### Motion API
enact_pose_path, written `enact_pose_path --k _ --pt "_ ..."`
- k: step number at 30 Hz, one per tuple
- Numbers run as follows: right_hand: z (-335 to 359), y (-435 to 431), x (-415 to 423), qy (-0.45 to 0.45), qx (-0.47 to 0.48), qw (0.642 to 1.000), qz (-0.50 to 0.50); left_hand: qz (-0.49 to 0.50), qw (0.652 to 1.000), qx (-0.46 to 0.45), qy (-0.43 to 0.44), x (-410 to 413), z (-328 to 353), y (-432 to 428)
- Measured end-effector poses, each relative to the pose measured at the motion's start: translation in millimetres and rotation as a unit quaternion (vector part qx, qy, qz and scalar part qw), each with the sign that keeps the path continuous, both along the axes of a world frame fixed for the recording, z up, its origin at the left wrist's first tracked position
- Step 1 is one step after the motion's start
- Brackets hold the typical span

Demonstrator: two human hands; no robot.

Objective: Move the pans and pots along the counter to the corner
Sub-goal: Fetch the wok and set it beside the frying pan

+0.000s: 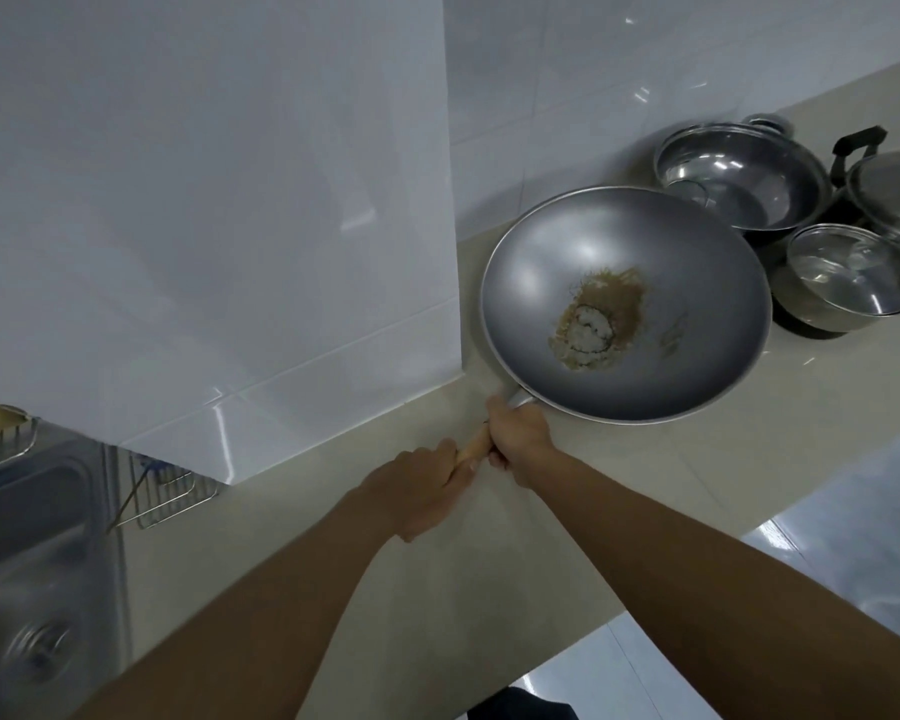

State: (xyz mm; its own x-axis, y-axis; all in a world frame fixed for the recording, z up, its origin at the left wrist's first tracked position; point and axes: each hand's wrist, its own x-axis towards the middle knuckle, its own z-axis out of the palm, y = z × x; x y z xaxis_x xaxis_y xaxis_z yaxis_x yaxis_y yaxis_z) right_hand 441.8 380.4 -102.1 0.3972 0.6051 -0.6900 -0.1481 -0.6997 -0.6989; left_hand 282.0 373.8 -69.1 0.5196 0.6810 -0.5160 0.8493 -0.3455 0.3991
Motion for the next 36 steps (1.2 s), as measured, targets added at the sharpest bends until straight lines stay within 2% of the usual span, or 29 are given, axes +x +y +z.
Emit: enact_pose_path --k 3,9,17,27,36 --pt "0 -2 4 -0.013 -0.002 1.0 -0.001 0.007 1.0 -0.019 -0.008 9 1 -6" --pt "2 -16 12 -0.033 -0.002 0.999 0.023 -0.017 0.999 0.034 -0.013 20 1 -27" --pt "18 -46 7 -0.057 0.02 0.998 0.027 -0.035 0.997 0.055 -0.039 14 15 -54" --pt "59 -119 -35 -0.105 0.066 0.992 0.01 -0.053 0.992 0.069 -0.093 -32 40 -122" --pt "77 -206 -89 -0.082 0.098 0.992 0.008 -0.081 0.99 0.061 -0.095 -90 58 -198"
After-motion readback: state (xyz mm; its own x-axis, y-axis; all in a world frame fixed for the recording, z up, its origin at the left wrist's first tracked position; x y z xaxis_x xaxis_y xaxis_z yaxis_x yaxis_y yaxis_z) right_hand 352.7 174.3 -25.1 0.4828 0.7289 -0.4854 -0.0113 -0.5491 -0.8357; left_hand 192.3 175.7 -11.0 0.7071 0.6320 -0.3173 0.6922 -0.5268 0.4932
